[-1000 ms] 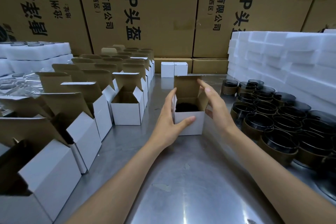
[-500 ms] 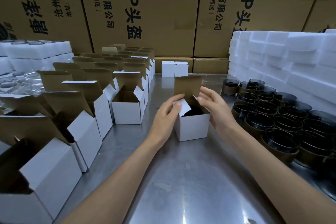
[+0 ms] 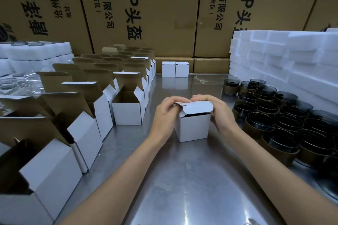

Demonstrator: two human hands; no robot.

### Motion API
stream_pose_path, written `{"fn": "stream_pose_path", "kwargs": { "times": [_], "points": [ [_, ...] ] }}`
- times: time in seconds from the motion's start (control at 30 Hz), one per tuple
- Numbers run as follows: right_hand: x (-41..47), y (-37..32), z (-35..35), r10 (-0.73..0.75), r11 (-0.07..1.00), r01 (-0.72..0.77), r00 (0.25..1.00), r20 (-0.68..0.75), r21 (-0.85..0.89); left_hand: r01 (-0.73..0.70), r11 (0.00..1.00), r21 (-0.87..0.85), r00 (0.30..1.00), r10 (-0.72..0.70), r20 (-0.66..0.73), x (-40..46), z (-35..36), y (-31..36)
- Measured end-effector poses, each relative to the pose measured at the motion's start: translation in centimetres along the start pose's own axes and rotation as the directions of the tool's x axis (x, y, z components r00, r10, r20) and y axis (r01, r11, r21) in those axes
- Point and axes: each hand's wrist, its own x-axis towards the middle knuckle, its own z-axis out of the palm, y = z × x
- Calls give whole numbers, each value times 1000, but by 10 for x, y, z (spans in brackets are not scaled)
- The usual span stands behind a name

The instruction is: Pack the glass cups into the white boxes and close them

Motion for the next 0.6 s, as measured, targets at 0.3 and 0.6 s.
{"fn": "stream_pose_path", "kwargs": {
  "times": [0.3,0.6],
  "points": [
    [-3,0,-1,-72,997,72,997,1,-27,-180,973,147,982,169,85,-10,1,-9],
    [0,5,4,-134,990,136,989,60,-39,-123,979,163,992,121,23,-9,2,-4]
  ]
}}
